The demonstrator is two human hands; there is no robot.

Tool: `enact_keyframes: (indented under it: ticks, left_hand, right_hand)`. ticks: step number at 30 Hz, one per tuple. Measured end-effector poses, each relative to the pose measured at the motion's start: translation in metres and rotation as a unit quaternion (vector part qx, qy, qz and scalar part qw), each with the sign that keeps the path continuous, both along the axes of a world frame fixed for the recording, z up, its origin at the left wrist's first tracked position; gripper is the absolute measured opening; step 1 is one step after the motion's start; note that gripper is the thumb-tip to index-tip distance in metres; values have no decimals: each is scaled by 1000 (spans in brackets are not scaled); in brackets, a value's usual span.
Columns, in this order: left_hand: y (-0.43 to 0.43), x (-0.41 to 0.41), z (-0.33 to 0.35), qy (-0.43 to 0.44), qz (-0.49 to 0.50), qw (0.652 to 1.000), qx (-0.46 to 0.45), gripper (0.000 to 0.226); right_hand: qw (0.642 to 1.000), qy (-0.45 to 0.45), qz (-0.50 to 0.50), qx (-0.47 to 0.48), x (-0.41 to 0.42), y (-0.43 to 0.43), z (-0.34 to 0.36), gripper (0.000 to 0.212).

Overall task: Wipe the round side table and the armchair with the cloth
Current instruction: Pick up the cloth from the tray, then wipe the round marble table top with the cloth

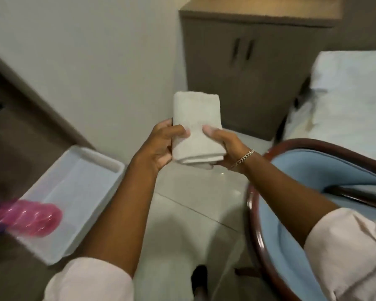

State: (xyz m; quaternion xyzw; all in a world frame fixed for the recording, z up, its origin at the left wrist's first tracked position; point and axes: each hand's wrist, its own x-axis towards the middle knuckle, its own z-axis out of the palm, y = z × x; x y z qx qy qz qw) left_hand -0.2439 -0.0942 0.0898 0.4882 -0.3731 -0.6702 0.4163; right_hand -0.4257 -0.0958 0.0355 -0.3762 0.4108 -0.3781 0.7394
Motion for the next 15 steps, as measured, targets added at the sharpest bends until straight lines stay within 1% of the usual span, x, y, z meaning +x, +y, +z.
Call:
enact_keyframes:
  ticks: [2, 4, 5, 9, 10, 12, 15]
  left_hand:
    - [10, -67, -6, -28, -44, 999, 1, 55]
    - [25, -137, -16, -53, -78, 996, -7, 44]
    - [35, -172, -22, -57, -91, 994, -2, 40]
    - [72, -316, -51, -51, -167, 985, 10, 43]
    - [84, -349, -58, -53, -186, 981, 13, 41]
    - [106, -412, -73, -62, -213, 975, 32, 38]
    - [139, -494, -94, -76, -245, 965, 55, 37]
  right_hand:
    - [998, -7, -68, 2, -67, 28, -4, 54]
    - [991, 13, -133, 18, -136, 61, -7, 57]
    - [986, 31, -162, 27, -171, 79, -9, 56]
    - [959, 79, -267, 48, -309, 157, -31, 37]
    - [950, 98, -292, 56, -337, 176, -35, 35]
    - [923, 144, -350, 74, -390, 211, -42, 38]
    - [884, 201, -416, 78, -455, 259, -56, 38]
